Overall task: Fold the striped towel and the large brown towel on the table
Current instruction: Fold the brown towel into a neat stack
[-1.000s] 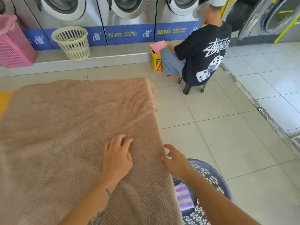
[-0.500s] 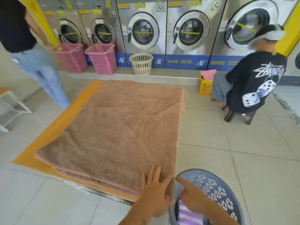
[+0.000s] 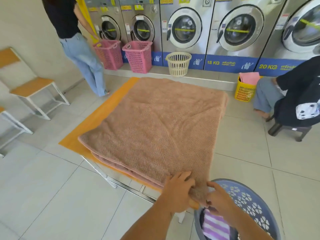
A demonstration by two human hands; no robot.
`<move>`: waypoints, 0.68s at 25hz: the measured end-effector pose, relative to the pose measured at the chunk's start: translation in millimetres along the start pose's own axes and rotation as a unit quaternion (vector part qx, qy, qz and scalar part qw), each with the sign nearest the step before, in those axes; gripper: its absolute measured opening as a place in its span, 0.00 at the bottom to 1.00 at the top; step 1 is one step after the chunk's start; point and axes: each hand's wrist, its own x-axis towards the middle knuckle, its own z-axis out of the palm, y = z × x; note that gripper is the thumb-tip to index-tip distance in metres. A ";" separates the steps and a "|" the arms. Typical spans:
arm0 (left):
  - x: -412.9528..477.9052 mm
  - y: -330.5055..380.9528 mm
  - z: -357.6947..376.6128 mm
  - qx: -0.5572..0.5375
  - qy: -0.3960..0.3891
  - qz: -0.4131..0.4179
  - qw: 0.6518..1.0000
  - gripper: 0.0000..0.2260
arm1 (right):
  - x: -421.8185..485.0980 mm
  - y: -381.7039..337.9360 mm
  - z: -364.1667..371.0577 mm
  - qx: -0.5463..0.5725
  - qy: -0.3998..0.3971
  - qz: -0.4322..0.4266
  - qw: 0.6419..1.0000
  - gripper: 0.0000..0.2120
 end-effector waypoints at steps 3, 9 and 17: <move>-10.4 -13.7 -2.2 -0.066 0.016 -0.001 0.998 0.13 | 10.3 0.2 9.4 0.078 0.023 0.097 0.992 0.13; -34.9 -85.8 -45.8 -0.176 0.015 -0.057 0.983 0.14 | 2.2 -46.2 33.7 -0.189 0.146 -0.012 0.971 0.23; -42.8 -237.0 -100.0 -0.326 0.162 -0.069 0.929 0.12 | 0.0 -159.2 169.7 -0.264 0.143 -0.097 0.949 0.36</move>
